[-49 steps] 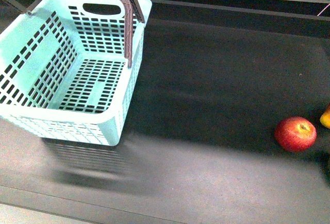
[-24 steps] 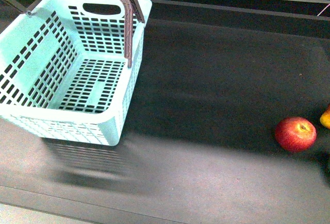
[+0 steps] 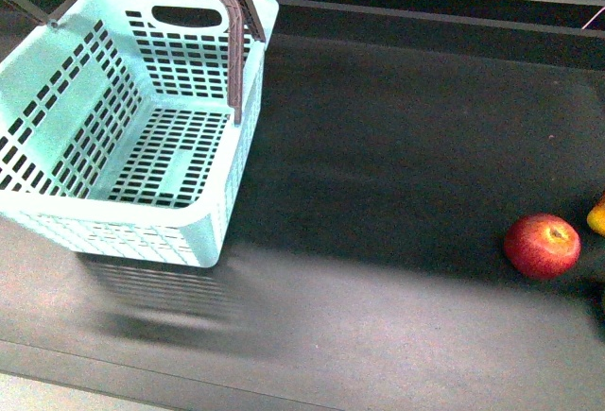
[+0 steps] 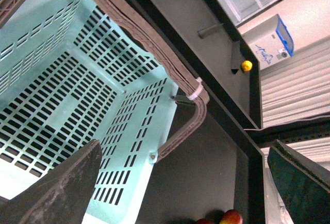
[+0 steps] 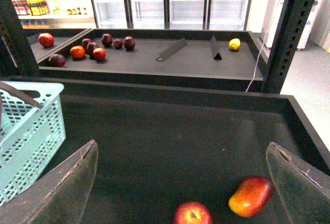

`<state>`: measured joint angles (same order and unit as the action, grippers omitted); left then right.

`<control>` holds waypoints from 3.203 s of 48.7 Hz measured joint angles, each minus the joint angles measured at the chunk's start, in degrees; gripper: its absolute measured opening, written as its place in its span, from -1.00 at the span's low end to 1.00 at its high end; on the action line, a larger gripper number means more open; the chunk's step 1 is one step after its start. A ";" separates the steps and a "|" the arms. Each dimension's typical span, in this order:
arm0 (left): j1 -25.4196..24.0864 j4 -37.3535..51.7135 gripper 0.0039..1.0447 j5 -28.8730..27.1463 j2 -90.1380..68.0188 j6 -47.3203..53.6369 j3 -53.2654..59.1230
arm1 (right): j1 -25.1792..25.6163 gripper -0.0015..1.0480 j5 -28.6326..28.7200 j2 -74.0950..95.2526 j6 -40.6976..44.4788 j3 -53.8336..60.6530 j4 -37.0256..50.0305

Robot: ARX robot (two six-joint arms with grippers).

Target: Pick apple with right arm and hold basket with left

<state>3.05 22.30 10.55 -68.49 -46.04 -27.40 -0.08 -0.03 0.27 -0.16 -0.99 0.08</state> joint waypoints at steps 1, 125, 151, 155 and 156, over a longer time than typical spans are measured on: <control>-0.37 0.22 0.87 0.59 -1.90 -0.48 -1.07 | 0.00 0.83 0.00 0.00 0.00 0.00 0.00; 1.86 -5.40 -0.59 -3.15 -40.35 -21.11 -37.09 | 0.00 0.83 -0.02 0.00 0.00 0.00 0.00; 13.05 -8.50 -0.60 -3.23 -22.40 -18.08 -31.98 | 0.00 0.83 0.00 0.00 0.00 0.00 0.00; 16.37 -9.03 -0.60 -3.58 -20.72 -18.08 -31.52 | 0.00 0.83 0.00 0.00 0.00 0.00 0.00; 16.98 -9.14 -0.60 -3.72 -20.50 -18.08 -31.47 | 0.00 0.83 0.00 0.00 0.00 0.00 0.00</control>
<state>20.03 13.17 6.83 -88.99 -64.12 -58.87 -0.08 -0.03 0.27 -0.16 -0.99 0.08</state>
